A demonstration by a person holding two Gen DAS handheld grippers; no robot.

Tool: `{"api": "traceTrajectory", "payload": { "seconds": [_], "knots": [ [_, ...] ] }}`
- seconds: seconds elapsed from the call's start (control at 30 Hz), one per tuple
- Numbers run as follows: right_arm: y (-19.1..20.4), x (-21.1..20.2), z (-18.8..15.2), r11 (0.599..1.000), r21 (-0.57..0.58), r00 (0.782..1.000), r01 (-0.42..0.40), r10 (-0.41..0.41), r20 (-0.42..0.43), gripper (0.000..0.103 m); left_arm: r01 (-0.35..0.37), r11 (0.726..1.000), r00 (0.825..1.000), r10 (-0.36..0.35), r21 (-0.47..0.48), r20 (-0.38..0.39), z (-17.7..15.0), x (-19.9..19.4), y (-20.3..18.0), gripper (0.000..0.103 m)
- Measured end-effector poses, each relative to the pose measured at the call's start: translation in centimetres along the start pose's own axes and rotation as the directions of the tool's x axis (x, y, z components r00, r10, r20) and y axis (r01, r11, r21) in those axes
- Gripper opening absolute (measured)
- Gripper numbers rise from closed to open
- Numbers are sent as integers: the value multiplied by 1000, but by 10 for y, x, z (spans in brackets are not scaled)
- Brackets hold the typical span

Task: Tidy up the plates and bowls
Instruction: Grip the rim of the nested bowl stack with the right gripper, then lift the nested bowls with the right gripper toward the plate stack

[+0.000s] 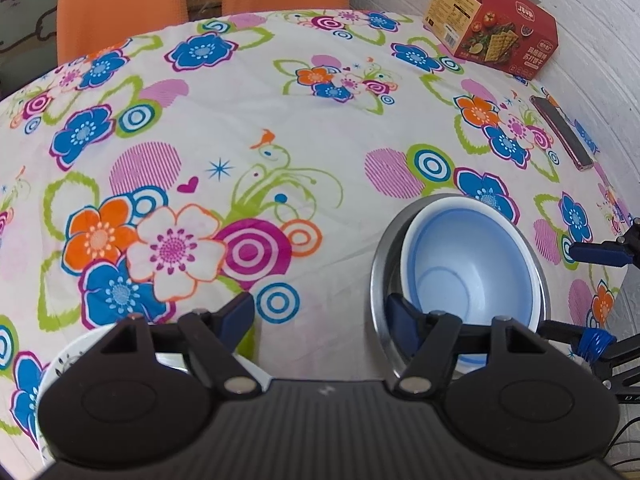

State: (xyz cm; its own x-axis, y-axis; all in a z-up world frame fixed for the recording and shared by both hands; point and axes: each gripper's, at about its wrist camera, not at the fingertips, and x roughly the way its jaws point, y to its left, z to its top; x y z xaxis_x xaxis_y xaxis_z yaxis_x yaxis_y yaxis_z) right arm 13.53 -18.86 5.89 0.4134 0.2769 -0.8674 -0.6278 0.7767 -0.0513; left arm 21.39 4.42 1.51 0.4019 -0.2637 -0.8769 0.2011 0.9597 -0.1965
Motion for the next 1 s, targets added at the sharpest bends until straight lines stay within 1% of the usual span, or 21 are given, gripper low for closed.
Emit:
{"api": "traceTrajectory", "payload": {
  "seconds": [0.1,0.17,0.2,0.27,0.3,0.33,0.37,0.43,0.5,0.57,0.67,0.77,0.93,1.0],
  "knots": [
    [-1,1,1,1000,12,1000,-5,5,-1,56,-3,1000,1000,3,-1,-1,0,1,0,69],
    [-5,0,-2,997,82,1000,-12,10,22,56,-3,1000,1000,3,-2,2,0,1,0,69],
    [-10,-1,-6,988,153,999,-31,24,46,56,0,1000,1000,0,-3,4,-1,1,0,69],
    [-22,0,-16,944,317,994,-92,71,79,56,1,1000,1000,-1,2,4,-1,1,0,69],
    [-27,1,-21,911,394,992,-119,91,89,56,0,1000,1000,0,4,3,-1,1,-1,69],
    [-29,2,-25,889,439,991,-130,97,98,56,0,1000,1000,0,3,2,-1,1,-1,69],
    [-29,2,-28,868,481,991,-126,89,98,57,1,1000,1000,-1,2,1,-1,1,-1,69],
    [-30,4,-33,822,563,996,-86,59,67,57,-3,1000,1000,3,1,0,0,1,-2,69],
    [-29,3,-36,793,604,997,-74,53,53,57,-3,1000,1000,3,13,-2,-1,2,-3,69],
    [-27,-1,-40,767,640,999,-42,27,33,57,5,1000,1000,-5,19,1,-2,3,-2,70],
    [-22,-3,-40,740,672,1000,-2,-4,7,57,-1,999,1000,0,39,22,-3,3,-4,70],
    [-21,0,-39,708,705,1000,28,-26,-14,58,21,998,999,-22,53,24,-3,5,-4,70],
    [-19,0,-40,643,762,997,75,-66,-43,60,50,998,998,-51,39,23,0,9,0,70],
    [-19,2,-41,629,773,996,81,-75,-43,61,58,998,998,-59,33,30,0,9,2,70]
  ]
}}
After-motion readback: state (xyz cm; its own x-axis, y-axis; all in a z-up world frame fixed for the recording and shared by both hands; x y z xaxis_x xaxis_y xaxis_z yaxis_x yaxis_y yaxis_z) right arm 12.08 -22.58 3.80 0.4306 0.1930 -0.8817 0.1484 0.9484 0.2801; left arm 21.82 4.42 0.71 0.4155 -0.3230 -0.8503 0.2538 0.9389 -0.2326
